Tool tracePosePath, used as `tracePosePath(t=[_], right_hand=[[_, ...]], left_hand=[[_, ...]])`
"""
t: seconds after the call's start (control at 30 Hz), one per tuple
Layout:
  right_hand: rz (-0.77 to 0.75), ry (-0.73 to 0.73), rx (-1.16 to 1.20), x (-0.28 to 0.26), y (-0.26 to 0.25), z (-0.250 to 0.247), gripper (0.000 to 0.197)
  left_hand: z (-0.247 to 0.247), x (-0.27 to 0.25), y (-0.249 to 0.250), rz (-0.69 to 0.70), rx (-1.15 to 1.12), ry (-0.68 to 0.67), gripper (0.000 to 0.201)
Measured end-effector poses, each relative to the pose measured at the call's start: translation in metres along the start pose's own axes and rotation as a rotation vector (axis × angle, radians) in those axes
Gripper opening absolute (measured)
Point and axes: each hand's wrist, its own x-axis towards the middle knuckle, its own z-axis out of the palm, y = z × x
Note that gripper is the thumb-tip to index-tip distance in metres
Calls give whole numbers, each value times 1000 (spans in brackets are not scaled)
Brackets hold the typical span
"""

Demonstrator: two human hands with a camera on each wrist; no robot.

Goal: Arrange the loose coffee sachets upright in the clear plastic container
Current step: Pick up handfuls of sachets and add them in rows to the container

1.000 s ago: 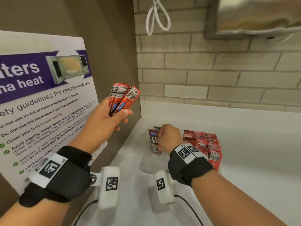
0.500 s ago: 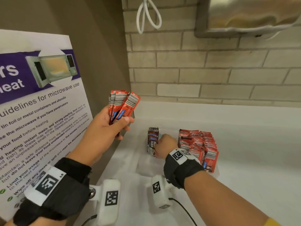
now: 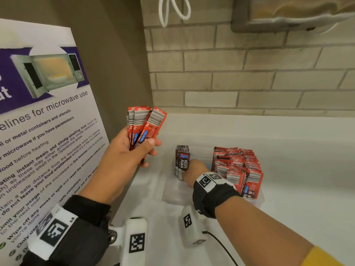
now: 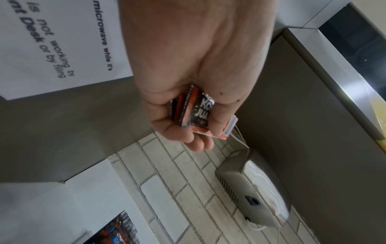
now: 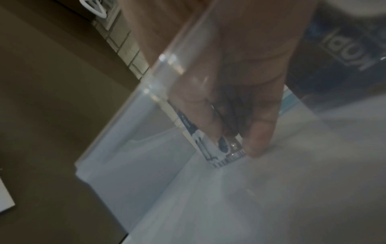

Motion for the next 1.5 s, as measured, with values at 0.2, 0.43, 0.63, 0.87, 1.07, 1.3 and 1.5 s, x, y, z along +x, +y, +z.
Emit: tracePosePath(t=[0.2, 0.43, 0.63, 0.87, 1.07, 1.3, 1.5], right_hand=[[1, 16, 4, 4, -2, 5, 28], [-74, -20, -129, 1, 0, 14, 32], [-122, -72, -122, -12, 8, 16, 30], [-206, -108, -72, -52, 15, 12, 26], [-275, -120, -99, -82, 15, 11, 25], [-295, -212, -45, -88, 8, 5, 10], [-395, -20, 76, -95, 10, -16, 25]], left_hand=[[1, 0, -4, -19, -7, -1, 20], [5, 0, -15, -141, -27, -39, 16], [9, -3, -28, -254, -14, -45, 14], [19, -19, -50, -389, 34, -10, 14], [26, -59, -68, -513, -13, 42, 29], [34, -83, -64, -473, -26, 151, 22], [24, -79, -30, -520, -519, 131, 27]])
